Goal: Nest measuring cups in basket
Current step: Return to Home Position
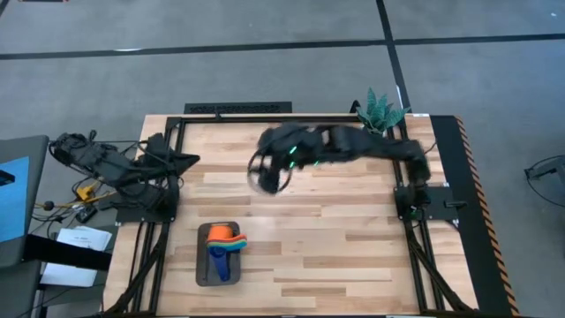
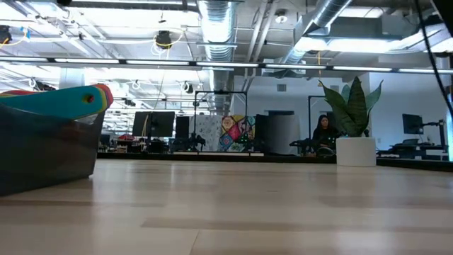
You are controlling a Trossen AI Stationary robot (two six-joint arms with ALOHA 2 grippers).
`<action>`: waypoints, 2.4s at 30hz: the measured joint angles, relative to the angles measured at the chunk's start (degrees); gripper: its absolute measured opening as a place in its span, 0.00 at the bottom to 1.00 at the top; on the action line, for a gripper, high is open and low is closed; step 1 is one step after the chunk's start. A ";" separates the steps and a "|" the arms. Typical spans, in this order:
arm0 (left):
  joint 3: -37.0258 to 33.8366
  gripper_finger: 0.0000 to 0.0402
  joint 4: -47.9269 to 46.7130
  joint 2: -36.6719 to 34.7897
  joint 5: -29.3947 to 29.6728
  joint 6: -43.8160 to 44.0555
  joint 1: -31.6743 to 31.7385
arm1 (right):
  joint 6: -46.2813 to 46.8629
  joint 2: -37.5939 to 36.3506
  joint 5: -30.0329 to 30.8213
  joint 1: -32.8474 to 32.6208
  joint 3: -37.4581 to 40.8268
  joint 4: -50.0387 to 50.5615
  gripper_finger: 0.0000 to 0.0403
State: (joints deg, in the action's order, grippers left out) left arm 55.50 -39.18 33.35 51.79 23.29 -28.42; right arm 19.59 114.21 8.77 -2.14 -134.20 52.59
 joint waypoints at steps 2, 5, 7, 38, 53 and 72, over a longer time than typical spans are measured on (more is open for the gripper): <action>-2.68 0.01 8.24 -0.78 -3.61 -4.37 3.04 | -2.31 -3.85 0.40 1.49 1.46 -0.59 0.63; -8.10 0.00 23.50 -0.72 -10.33 -11.34 9.03 | -6.34 -9.74 -0.04 3.85 5.78 -1.05 0.58; -11.39 0.00 31.00 0.25 -15.26 -13.38 13.75 | -8.14 -14.01 -2.11 5.80 10.26 -1.96 0.54; -33.21 0.00 52.78 1.46 -51.50 -20.97 50.20 | -10.62 -79.82 -19.16 24.13 99.68 -53.66 0.07; -40.36 0.00 46.45 -12.21 -53.79 -20.69 57.12 | -4.36 -90.91 -14.07 21.52 116.83 -63.96 0.02; -52.03 0.00 45.89 -30.41 -57.12 -20.57 54.28 | -4.44 -97.39 -11.18 14.13 129.94 -73.80 0.01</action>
State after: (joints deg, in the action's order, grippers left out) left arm 3.46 6.71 2.94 -5.32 2.72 25.87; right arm 15.16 16.82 -2.41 11.98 -4.26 -21.21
